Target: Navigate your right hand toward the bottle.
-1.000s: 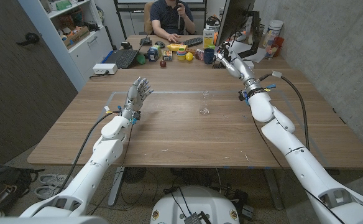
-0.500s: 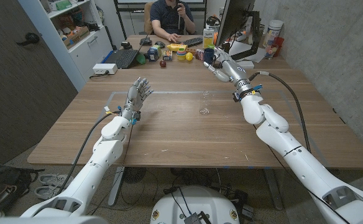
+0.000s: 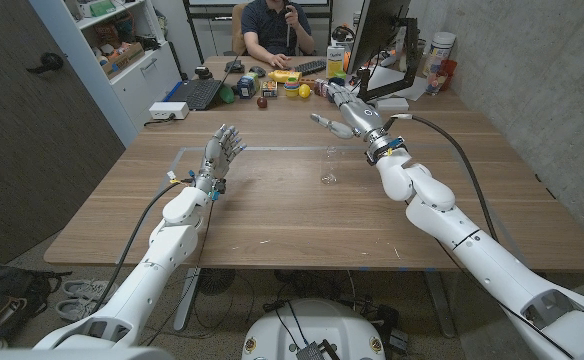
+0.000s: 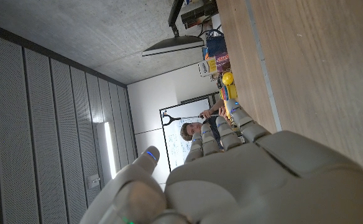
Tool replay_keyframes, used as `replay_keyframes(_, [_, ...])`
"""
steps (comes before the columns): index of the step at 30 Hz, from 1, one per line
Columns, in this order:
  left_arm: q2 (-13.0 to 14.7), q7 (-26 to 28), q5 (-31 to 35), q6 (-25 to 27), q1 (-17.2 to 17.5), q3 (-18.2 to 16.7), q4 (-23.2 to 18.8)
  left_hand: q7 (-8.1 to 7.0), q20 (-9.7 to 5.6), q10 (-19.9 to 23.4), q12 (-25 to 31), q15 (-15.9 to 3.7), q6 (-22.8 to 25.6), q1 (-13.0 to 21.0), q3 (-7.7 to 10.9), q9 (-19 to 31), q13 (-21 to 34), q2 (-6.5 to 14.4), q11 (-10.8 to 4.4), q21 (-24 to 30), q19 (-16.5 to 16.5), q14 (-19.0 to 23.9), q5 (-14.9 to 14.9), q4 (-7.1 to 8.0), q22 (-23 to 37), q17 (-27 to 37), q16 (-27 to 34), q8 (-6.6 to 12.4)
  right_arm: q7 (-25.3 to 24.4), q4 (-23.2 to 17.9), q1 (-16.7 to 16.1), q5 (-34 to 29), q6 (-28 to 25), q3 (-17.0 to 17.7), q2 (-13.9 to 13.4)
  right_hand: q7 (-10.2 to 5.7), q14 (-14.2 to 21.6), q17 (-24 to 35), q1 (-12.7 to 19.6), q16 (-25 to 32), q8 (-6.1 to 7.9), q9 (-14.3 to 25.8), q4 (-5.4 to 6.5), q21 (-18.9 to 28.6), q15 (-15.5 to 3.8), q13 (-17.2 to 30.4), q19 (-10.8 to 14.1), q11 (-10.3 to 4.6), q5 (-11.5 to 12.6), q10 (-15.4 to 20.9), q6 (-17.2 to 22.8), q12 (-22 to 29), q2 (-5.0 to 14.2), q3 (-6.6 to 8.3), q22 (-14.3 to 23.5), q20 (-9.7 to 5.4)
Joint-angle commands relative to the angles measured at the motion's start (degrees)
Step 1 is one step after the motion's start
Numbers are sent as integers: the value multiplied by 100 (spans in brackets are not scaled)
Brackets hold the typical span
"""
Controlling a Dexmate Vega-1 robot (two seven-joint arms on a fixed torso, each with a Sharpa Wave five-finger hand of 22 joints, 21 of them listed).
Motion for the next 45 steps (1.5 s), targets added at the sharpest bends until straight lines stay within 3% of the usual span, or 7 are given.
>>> replay_keyframes(1, [-9, 30, 6, 13, 11, -7, -7, 44, -14, 42, 27, 12, -6, 7, -20, 21, 27, 546, 10, -9, 63, 19, 46, 1, 12, 19, 26, 38, 660, -9, 252, -235, -36, -453, -208, -33, 52, -5, 107, 34, 27, 14, -69, -5, -28, -3, 160, -26, 25, 35, 102, 54, -17, -6, 3, 9])
replay_keyframes(10, [-10, 69, 13, 19, 60, -14, -68, 45, -15, 42, 28, 12, -4, 7, -24, 21, 27, 547, 6, -20, 66, 19, 47, 0, 12, 19, 26, 39, 1063, 140, 428, -333, 77, -703, -290, -319, 322, -13, 249, 73, 61, 7, -184, 15, -21, -12, 734, -54, 38, 175, 504, 67, -76, -72, 3, 6])
replay_keyframes(18, [-7, 98, 24, 13, 94, -21, -118, 45, -12, 37, 26, 17, -8, 6, -28, 21, 27, 547, 3, -28, 71, 18, 47, 1, 12, 19, 26, 38, 1600, 181, 579, -498, 44, -859, -410, -629, 797, -21, 687, 93, 113, 28, -442, 31, -76, -3, 1824, -40, 78, 663, 1235, 119, -11, -55, -12, -13])
replay_keyframes(20, [-7, 93, 15, 13, 105, -25, -130, 43, -11, 36, 25, 14, -12, 6, -29, 21, 27, 547, 3, -31, 71, 19, 47, 1, 13, 19, 26, 37, 1746, 184, 598, -532, 10, -879, -444, -651, 907, -21, 839, 83, 103, 40, -537, 72, -76, 4, 2227, -18, 99, 731, 1357, 102, -23, -40, -10, -45])
replay_keyframes(25, [-10, 96, 22, -5, 108, -25, -129, 40, -12, 37, 26, 11, -11, 6, -33, 22, 27, 546, 0, -36, 74, 20, 48, 1, 13, 19, 26, 38, 1882, 210, 614, -564, -30, -883, -486, -592, 1055, -21, 1027, 85, 101, 57, -640, 81, -138, 12, 2583, 16, 102, 918, 1474, 131, -7, 4, -19, -52])
replay_keyframes(29, [-18, 59, 8, -26, 100, -19, -114, 34, -14, 39, 27, 6, -8, 5, -36, 22, 27, 543, -5, -39, 79, 23, 48, 0, 13, 19, 27, 39, 1823, 220, 580, -608, -69, -858, -513, -671, 1357, -10, 1353, 119, 173, 86, -788, -2, -292, 37, 2861, 24, 71, 1227, 1816, 177, 101, 145, -19, -279])
replay_keyframes(45, [-27, 44, 12, -6, 58, 5, -77, 35, -9, 33, 26, 8, -13, 3, -59, 21, 27, 519, -3, -60, 93, 20, 50, -5, 13, 18, 26, 38, 1669, 330, 585, -603, -37, -852, -459, -789, 1585, 6, 1753, 105, 208, 123, -930, -133, -417, 99, 3063, 2, -19, 1625, 2085, 271, 333, 406, -15, -423])
